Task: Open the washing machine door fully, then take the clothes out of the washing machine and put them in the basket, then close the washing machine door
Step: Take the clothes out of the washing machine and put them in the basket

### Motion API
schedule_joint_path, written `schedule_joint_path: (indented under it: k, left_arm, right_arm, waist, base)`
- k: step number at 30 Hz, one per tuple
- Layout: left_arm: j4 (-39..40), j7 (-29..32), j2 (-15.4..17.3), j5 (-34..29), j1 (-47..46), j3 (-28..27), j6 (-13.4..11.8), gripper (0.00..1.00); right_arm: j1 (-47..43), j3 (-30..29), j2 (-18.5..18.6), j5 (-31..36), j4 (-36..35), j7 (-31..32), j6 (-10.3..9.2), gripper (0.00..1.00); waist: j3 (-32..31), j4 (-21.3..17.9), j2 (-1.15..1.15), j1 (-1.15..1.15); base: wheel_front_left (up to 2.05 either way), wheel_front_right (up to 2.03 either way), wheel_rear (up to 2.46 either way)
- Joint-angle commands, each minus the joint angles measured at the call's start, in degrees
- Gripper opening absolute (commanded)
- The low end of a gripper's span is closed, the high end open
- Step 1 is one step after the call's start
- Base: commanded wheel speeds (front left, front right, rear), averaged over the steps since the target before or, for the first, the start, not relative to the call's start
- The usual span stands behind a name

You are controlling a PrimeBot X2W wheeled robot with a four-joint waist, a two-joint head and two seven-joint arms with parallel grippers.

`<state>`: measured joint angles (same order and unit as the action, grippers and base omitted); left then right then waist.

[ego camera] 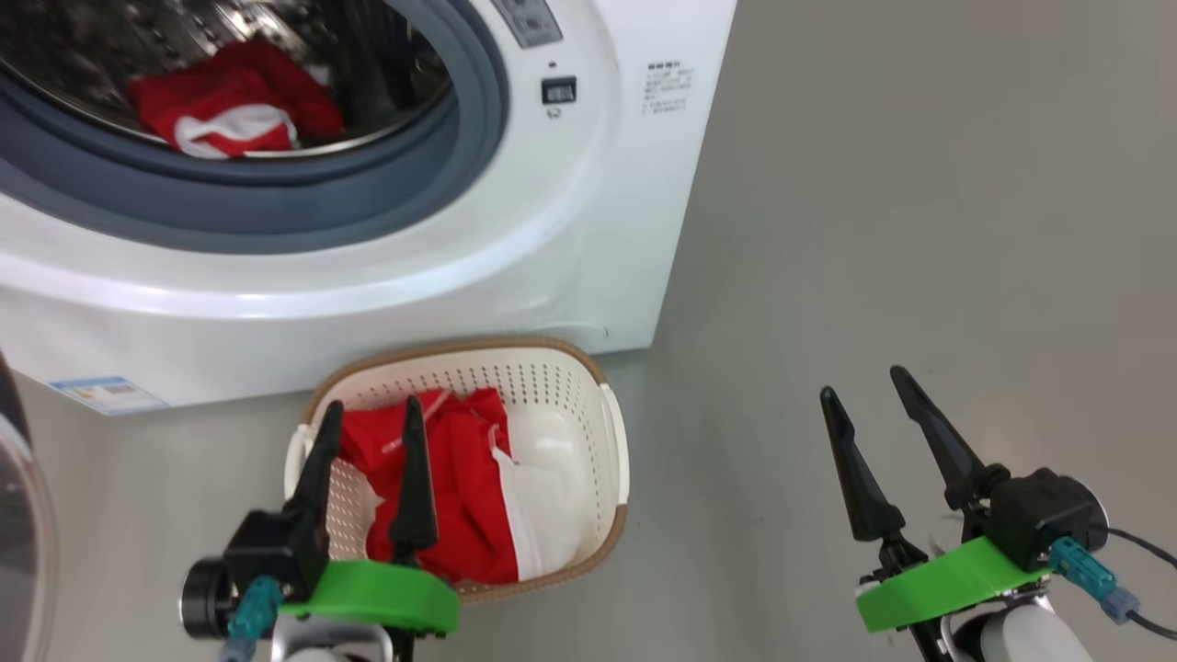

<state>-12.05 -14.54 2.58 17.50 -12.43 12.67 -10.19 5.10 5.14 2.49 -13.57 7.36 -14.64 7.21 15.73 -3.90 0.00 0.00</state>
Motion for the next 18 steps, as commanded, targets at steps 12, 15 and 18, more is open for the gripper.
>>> schedule_joint_path:
  k: [12, 15, 18]
  left_arm:
    - [11.15, 2.43, 4.80, -4.07, 9.00, 0.50, -2.19, 1.00]
    - [13.30, 3.62, 5.55, -4.08, 11.34, 0.46, -2.66, 1.00]
    - [14.83, 4.64, 5.92, -3.98, 13.59, 0.41, -3.33, 1.00]
  right_arm:
    - [-4.50, 0.06, 0.39, 0.50, 0.49, -0.36, 0.28, 1.00]
    - [-5.57, -0.03, 0.39, 0.54, 0.76, -0.36, 0.28, 1.00]
    - [-6.62, -0.24, 0.39, 0.51, 1.03, -0.36, 0.28, 1.00]
  waist:
    - [-9.59, 2.65, 0.00, 0.00]
    - [-11.07, 2.66, 0.00, 0.00]
    - [-12.49, 2.76, 0.00, 0.00]
  base:
    - [0.00, 0.00, 0.00]
    - [0.00, 0.00, 0.00]
    - [0.00, 0.00, 0.00]
